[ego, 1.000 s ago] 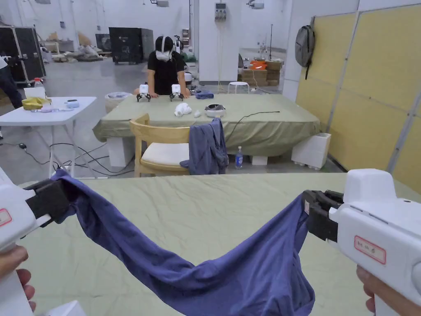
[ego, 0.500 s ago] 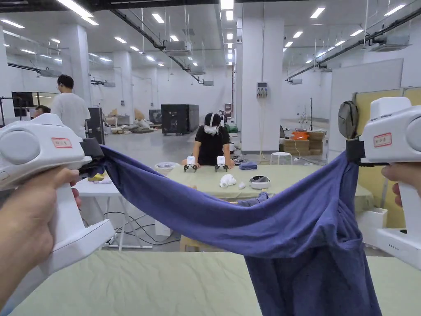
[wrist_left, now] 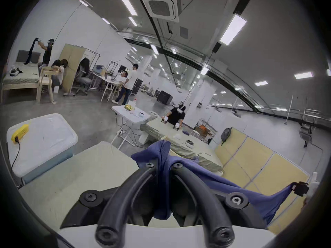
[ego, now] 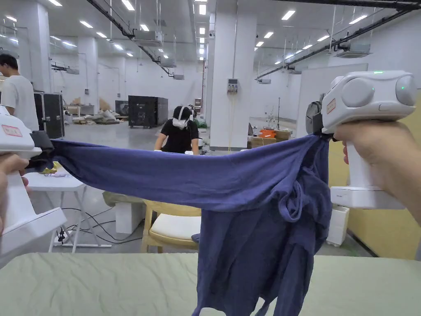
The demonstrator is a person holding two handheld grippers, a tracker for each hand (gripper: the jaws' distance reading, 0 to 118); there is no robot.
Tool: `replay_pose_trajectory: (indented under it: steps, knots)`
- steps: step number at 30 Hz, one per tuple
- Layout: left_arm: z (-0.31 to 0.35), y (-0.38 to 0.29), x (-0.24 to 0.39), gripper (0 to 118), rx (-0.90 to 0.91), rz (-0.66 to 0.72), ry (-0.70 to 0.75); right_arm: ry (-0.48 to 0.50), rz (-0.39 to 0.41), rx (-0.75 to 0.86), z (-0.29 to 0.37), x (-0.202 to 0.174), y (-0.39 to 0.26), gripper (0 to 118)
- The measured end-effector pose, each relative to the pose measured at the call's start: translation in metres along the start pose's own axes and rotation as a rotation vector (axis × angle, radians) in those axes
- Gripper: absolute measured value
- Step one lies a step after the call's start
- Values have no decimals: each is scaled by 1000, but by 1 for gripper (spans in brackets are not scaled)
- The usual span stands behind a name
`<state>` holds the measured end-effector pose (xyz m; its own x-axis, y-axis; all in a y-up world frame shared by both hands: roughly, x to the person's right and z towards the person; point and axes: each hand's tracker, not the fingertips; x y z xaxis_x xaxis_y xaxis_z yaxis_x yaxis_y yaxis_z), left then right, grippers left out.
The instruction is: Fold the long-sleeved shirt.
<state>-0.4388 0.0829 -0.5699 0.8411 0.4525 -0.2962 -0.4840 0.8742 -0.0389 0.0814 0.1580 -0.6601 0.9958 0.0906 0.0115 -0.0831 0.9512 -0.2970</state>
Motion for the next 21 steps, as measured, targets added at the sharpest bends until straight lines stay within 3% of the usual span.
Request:
replay_pose_trajectory:
  steps: [5, 8, 12, 17, 21]
  knots:
    - [-40, -53, -26, 9, -49, -33, 27, 32, 46, -108, -65, -15, -67, 5]
    - [-63, -109, -56, 9, -141, -65, 71, 49, 102, -229, -108, -30, -139, 5]
    - [-78, -199, -106, 9, -302, -51, 121, 94, 119, -392, -145, -44, -257, 5]
    - [-63, -298, -169, 9, -496, -45, 226, 120, 142, -588, -153, -49, -387, 5]
    - [-26, -341, -204, 9, -581, -69, 262, 132, 111, -634, -122, -39, -441, 5]
